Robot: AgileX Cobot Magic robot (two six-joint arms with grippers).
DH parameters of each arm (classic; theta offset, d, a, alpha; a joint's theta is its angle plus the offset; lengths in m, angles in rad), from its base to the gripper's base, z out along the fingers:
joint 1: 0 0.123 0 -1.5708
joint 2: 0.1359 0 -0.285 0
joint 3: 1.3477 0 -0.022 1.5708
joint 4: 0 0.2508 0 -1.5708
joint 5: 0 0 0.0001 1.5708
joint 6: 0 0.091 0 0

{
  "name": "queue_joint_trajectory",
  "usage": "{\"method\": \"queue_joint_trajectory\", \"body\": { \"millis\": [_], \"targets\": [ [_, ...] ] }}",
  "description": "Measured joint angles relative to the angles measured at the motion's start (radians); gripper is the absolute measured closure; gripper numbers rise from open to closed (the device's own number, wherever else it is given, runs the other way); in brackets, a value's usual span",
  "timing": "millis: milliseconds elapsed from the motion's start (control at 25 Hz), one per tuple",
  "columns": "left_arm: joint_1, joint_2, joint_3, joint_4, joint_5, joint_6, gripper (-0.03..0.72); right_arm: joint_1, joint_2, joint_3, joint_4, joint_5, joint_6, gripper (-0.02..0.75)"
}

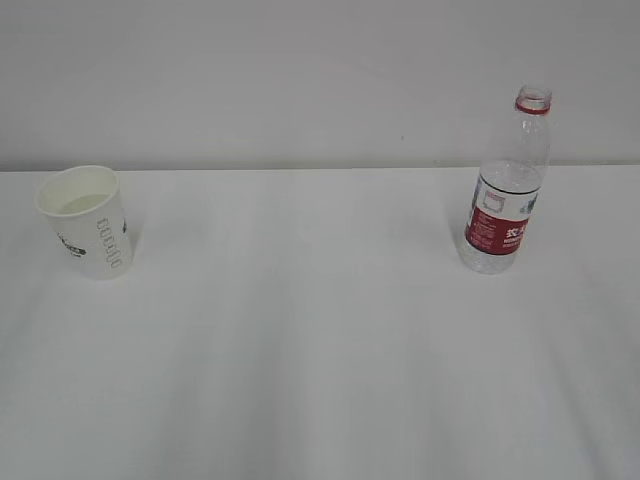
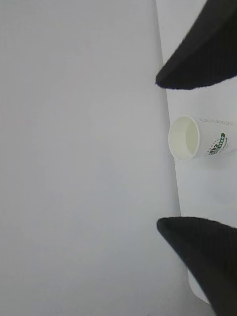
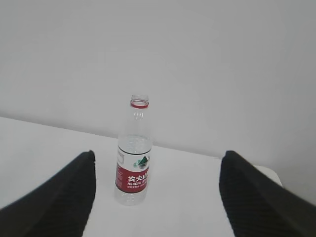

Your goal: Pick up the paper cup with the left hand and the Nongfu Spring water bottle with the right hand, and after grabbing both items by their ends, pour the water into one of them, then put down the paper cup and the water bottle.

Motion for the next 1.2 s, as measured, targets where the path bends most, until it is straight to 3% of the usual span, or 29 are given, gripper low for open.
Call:
{"method": "queue_joint_trajectory", "body": {
  "millis": [480, 1200],
  "targets": [
    [0.0, -0.026, -0.106, -0.031, 0.352, 0.0, 0.101, 0.0, 0.0, -0.063, -0.002, 0.25, 0.0, 0.149],
    [0.0, -0.028, -0.165, -0.042, 0.638, 0.002, 0.102, 0.0, 0.0, -0.165, 0.007, 0.638, 0.018, 0.149]
  ]
}}
